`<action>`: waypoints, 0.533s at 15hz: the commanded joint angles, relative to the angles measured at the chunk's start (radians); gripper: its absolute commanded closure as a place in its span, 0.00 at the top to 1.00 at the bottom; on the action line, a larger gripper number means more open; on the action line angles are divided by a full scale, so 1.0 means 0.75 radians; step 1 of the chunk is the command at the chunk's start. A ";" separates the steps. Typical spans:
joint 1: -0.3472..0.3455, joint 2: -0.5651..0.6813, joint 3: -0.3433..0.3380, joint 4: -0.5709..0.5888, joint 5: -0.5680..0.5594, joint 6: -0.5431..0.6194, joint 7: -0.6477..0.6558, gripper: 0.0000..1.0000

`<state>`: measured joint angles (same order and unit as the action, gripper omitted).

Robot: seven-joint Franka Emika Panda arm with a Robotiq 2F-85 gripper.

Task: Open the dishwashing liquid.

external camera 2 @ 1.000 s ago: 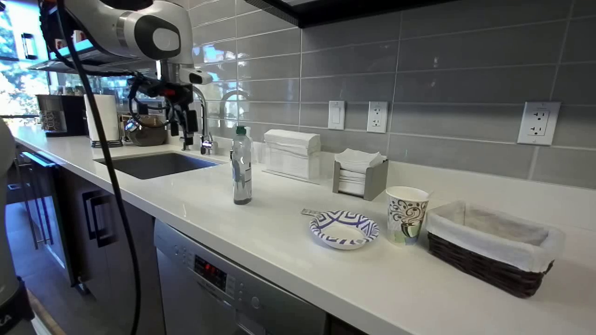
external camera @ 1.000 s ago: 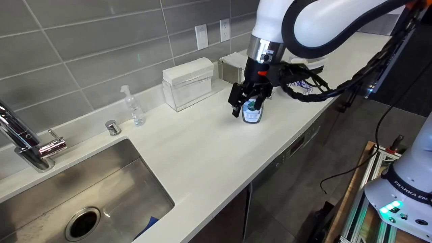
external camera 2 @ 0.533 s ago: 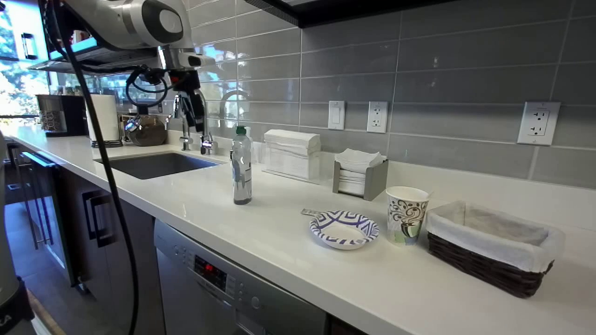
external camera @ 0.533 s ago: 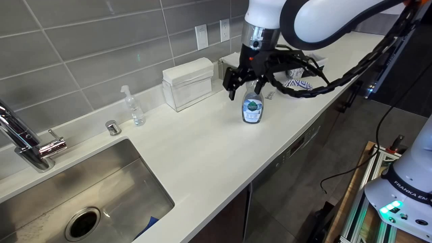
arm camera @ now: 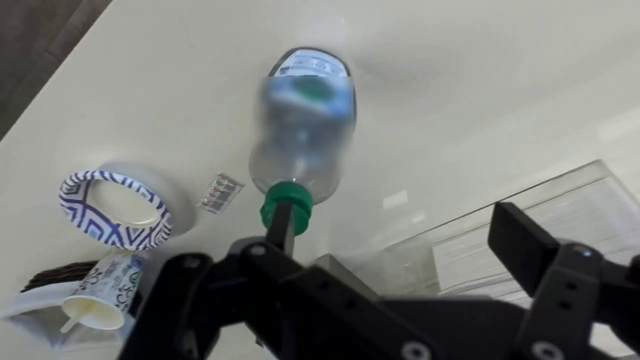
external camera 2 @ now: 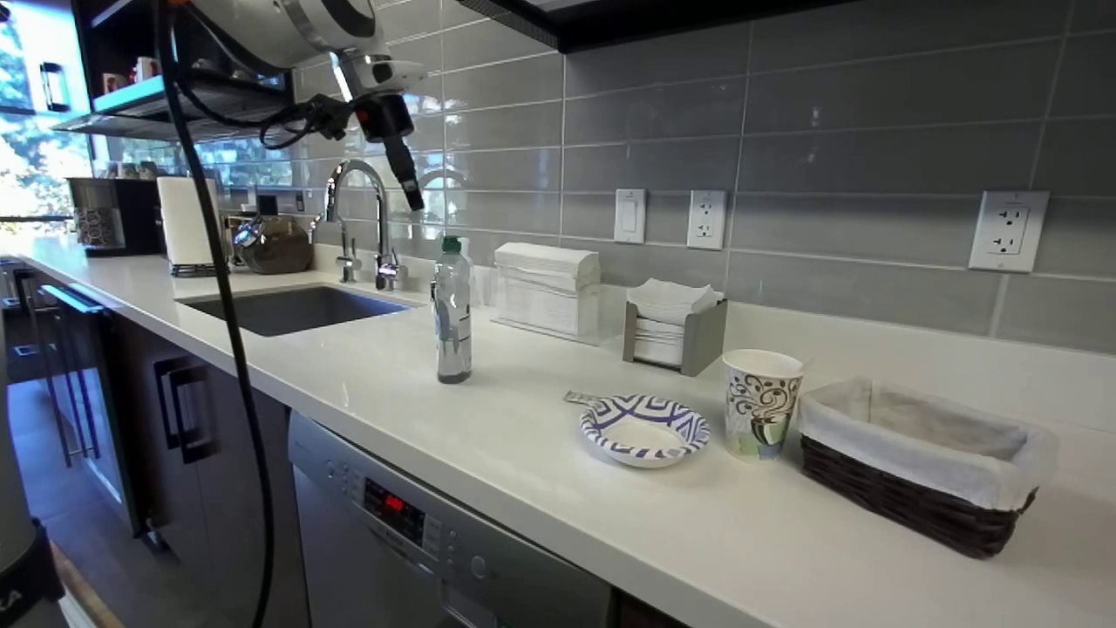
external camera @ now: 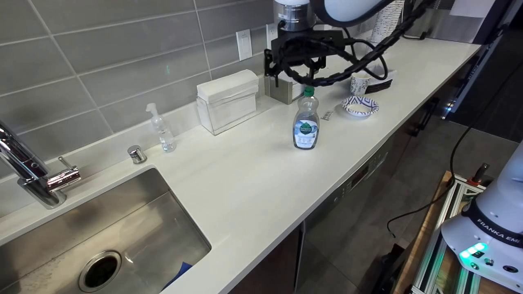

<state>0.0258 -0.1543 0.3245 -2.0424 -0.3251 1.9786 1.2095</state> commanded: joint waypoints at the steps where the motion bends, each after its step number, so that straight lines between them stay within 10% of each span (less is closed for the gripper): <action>1: 0.022 0.160 -0.056 0.144 -0.105 -0.161 0.208 1.00; 8: 0.062 0.177 -0.130 0.149 -0.074 -0.174 0.192 1.00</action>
<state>0.0298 -0.0229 0.2681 -1.9334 -0.3796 1.8513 1.3536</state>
